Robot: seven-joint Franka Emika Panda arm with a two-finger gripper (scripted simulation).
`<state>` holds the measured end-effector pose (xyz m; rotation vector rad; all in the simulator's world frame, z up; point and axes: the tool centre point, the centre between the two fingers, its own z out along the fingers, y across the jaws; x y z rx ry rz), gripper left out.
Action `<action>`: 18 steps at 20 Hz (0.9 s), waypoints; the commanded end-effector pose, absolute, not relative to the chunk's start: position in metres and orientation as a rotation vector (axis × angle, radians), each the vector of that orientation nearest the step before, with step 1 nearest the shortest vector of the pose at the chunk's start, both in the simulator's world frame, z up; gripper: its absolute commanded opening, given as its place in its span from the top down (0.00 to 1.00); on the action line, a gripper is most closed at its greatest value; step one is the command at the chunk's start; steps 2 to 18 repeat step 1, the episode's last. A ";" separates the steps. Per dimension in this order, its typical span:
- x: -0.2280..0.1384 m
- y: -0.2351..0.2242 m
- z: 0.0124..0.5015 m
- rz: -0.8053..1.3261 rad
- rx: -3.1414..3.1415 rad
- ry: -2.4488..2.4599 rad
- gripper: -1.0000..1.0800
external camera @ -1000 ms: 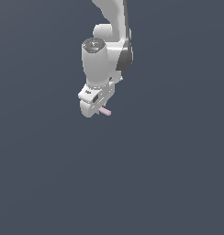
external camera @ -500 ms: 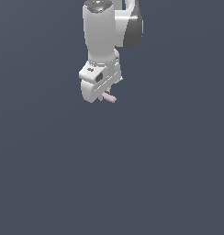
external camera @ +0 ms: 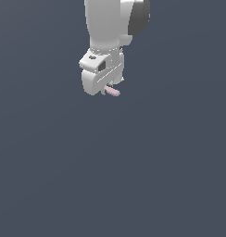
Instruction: Pick up the object and move it to a goal position.
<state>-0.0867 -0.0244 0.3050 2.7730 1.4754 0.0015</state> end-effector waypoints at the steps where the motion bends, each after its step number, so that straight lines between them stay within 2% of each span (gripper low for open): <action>1: -0.087 -0.024 0.307 0.000 2.774 1.475 1.00; 18: -0.087 -0.024 0.307 0.000 2.774 1.475 1.00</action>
